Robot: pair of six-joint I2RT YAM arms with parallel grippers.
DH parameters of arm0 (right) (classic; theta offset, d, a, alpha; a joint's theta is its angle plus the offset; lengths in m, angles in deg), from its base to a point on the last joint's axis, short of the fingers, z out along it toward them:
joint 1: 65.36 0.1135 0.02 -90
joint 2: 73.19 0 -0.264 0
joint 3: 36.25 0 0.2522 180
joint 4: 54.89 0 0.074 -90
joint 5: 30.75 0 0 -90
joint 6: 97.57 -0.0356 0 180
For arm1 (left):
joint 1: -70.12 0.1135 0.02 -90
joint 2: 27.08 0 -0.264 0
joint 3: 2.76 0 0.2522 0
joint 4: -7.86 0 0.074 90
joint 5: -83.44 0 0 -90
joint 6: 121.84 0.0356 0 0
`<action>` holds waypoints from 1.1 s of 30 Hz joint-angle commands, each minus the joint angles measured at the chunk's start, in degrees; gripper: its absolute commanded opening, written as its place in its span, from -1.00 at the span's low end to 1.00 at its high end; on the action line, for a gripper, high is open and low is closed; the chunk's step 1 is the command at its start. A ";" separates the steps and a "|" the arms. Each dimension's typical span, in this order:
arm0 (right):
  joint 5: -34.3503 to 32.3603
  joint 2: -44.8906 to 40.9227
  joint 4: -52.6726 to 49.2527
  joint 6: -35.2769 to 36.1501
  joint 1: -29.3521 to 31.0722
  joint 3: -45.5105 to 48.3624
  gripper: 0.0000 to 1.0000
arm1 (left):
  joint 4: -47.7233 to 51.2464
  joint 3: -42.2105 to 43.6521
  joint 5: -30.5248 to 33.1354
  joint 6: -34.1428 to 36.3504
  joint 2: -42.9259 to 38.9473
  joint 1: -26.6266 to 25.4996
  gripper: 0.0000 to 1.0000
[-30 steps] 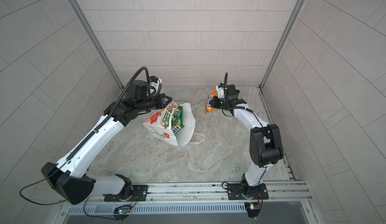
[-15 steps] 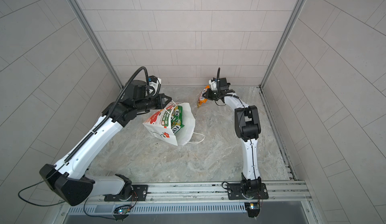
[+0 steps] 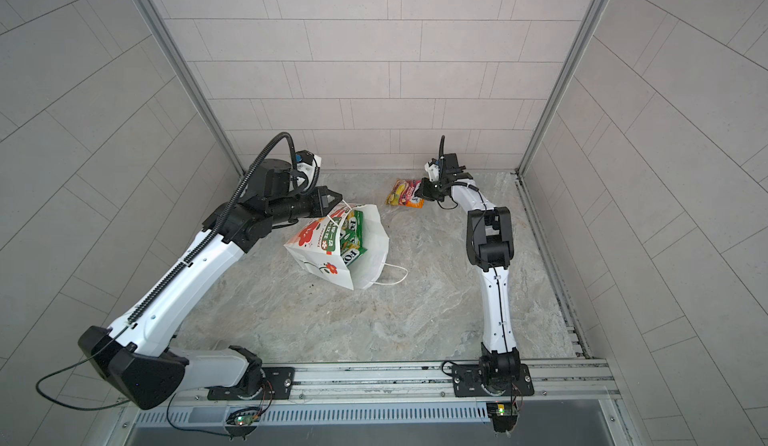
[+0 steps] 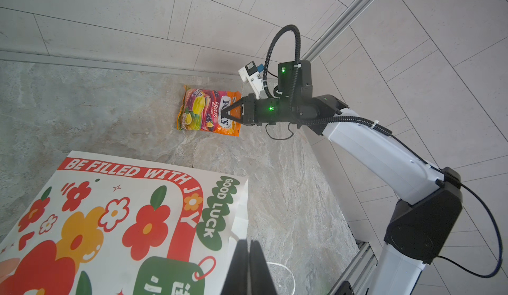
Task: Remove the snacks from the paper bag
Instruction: 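Move the orange pack away from the bag and lower it onto the table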
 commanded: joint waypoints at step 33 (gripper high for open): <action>-4.26 -48.23 16.33 0.49 1.91 46.36 0.13 | -2.02 1.15 -0.76 -0.02 -2.84 -0.28 -1.00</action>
